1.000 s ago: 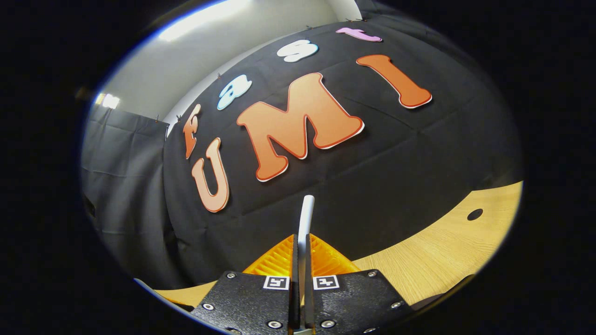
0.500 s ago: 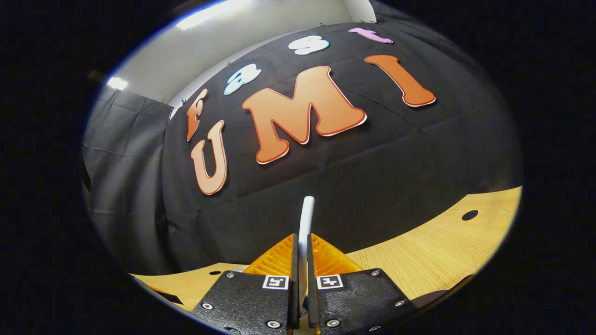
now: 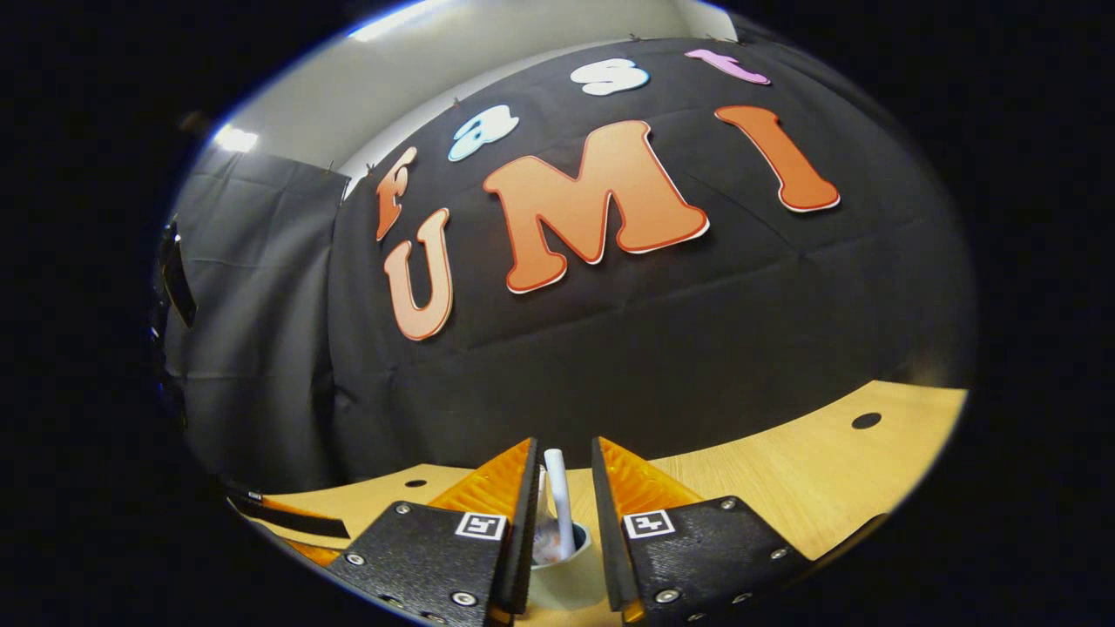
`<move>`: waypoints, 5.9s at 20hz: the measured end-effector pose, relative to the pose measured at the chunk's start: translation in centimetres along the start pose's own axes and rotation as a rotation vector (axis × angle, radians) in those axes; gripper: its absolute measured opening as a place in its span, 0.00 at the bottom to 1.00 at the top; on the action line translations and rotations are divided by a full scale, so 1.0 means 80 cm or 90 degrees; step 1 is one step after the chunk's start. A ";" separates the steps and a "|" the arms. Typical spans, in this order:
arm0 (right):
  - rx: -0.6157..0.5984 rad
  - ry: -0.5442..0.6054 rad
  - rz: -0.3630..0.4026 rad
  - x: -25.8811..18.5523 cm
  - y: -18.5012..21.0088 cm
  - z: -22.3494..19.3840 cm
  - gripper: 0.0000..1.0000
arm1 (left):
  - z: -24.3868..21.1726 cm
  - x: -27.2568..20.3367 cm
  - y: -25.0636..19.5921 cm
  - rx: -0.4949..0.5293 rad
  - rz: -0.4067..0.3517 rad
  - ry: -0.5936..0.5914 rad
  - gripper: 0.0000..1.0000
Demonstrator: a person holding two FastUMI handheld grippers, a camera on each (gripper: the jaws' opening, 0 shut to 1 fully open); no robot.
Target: Put the toothbrush and toothpaste on the desktop into the cup, then pick up the cup and place it on the coaster on the desktop.
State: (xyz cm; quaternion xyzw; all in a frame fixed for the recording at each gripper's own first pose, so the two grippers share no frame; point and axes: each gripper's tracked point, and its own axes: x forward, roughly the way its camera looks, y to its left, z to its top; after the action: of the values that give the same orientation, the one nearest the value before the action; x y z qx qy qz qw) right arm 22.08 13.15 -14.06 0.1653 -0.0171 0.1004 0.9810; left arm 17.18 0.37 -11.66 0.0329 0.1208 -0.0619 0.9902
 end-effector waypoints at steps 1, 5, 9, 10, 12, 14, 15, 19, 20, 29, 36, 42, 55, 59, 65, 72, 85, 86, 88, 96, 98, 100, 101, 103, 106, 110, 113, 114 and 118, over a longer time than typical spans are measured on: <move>-0.016 -0.003 0.003 -0.010 -0.001 0.011 0.43 | 0.004 0.000 0.000 0.011 -0.003 -0.006 0.98; -0.064 -0.013 0.011 -0.053 -0.012 0.050 0.65 | 0.020 -0.002 -0.010 0.022 -0.024 -0.016 0.98; -0.091 -0.033 0.001 -0.103 -0.037 0.095 0.82 | 0.035 0.003 -0.025 0.026 -0.047 -0.010 0.98; -0.101 -0.035 0.001 -0.111 -0.040 0.102 0.83 | 0.037 0.004 -0.027 0.040 -0.053 -0.004 0.98; -0.122 -0.042 -0.015 -0.140 -0.060 0.118 0.88 | 0.039 0.003 -0.025 0.069 -0.061 0.012 0.98; -0.138 -0.045 -0.026 -0.167 -0.073 0.131 0.92 | 0.039 0.002 -0.031 0.089 -0.080 0.031 0.98; -0.144 -0.047 -0.031 -0.178 -0.079 0.136 0.93 | 0.039 0.002 -0.032 0.100 -0.085 0.038 0.98; -0.153 -0.053 -0.062 -0.217 -0.109 0.153 0.95 | 0.031 0.005 -0.034 0.120 -0.101 0.107 0.98; -0.157 -0.050 -0.068 -0.225 -0.116 0.154 0.95 | 0.029 0.005 -0.034 0.119 -0.104 0.130 1.00; -0.180 -0.030 -0.109 -0.279 -0.161 0.149 0.96 | -0.019 0.003 -0.034 0.139 -0.127 0.352 0.99; -0.176 -0.010 -0.117 -0.289 -0.178 0.130 0.96 | -0.013 0.002 -0.033 0.163 -0.120 0.441 0.99; -0.172 0.000 -0.107 -0.287 -0.178 0.120 0.97 | -0.018 0.001 -0.032 0.173 -0.103 0.471 0.89; -0.159 0.003 -0.112 -0.296 -0.182 0.112 0.97 | -0.066 0.013 -0.027 0.200 -0.084 0.572 0.37; -0.160 0.000 -0.110 -0.298 -0.180 0.113 0.97 | -0.066 0.016 -0.040 0.189 -0.084 0.559 0.32; -0.159 -0.001 -0.113 -0.304 -0.179 0.116 0.97 | -0.042 -0.005 -0.075 0.160 -0.087 0.548 0.27; -0.152 -0.022 -0.127 -0.322 -0.188 0.135 0.97 | 0.003 -0.035 -0.109 0.163 -0.094 0.510 0.27; -0.174 -0.030 -0.181 -0.376 -0.219 0.157 0.97 | 0.000 -0.023 -0.173 0.225 -0.157 0.488 0.28; -0.174 -0.028 -0.184 -0.379 -0.222 0.156 0.97 | -0.004 -0.026 -0.172 0.229 -0.161 0.490 0.28; -0.175 -0.023 -0.192 -0.381 -0.226 0.154 0.97 | -0.004 -0.030 -0.173 0.233 -0.166 0.492 0.28; -0.179 -0.003 -0.201 -0.392 -0.237 0.141 0.97 | -0.010 -0.016 -0.181 0.247 -0.184 0.522 0.28; -0.176 0.004 -0.207 -0.392 -0.241 0.138 0.97 | -0.006 -0.007 -0.178 0.240 -0.177 0.520 0.28; -0.171 0.010 -0.208 -0.392 -0.243 0.135 0.97 | -0.004 -0.012 -0.168 0.235 -0.172 0.530 0.29; -0.171 0.011 -0.208 -0.391 -0.242 0.134 0.97 | 0.001 -0.010 -0.165 0.239 -0.168 0.522 0.31; -0.172 0.011 -0.209 -0.391 -0.241 0.134 0.97 | 0.013 -0.005 -0.151 0.236 -0.164 0.498 0.45; -0.168 0.013 -0.204 -0.390 -0.233 0.136 0.97 | 0.026 -0.013 -0.140 0.220 -0.167 0.473 0.75; -0.174 0.013 -0.211 -0.383 -0.223 0.143 0.97 | 0.061 -0.042 -0.136 0.166 -0.169 0.411 1.00; -0.177 0.023 -0.248 -0.377 -0.228 0.145 0.97 | 0.064 -0.044 -0.127 0.111 -0.152 0.337 1.00; -0.172 0.027 -0.256 -0.377 -0.226 0.145 0.97 | 0.072 -0.048 -0.123 0.108 -0.139 0.303 1.00; -0.152 0.024 -0.249 -0.372 -0.202 0.148 1.00 | 0.088 -0.067 -0.121 0.105 -0.078 0.156 1.00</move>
State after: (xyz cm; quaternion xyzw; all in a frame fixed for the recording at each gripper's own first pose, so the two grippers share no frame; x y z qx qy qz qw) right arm -3.78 -11.36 -10.04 0.0459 0.0217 -0.0910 0.9946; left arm 12.39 -9.13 -4.06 0.1137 0.2372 -0.1273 0.9564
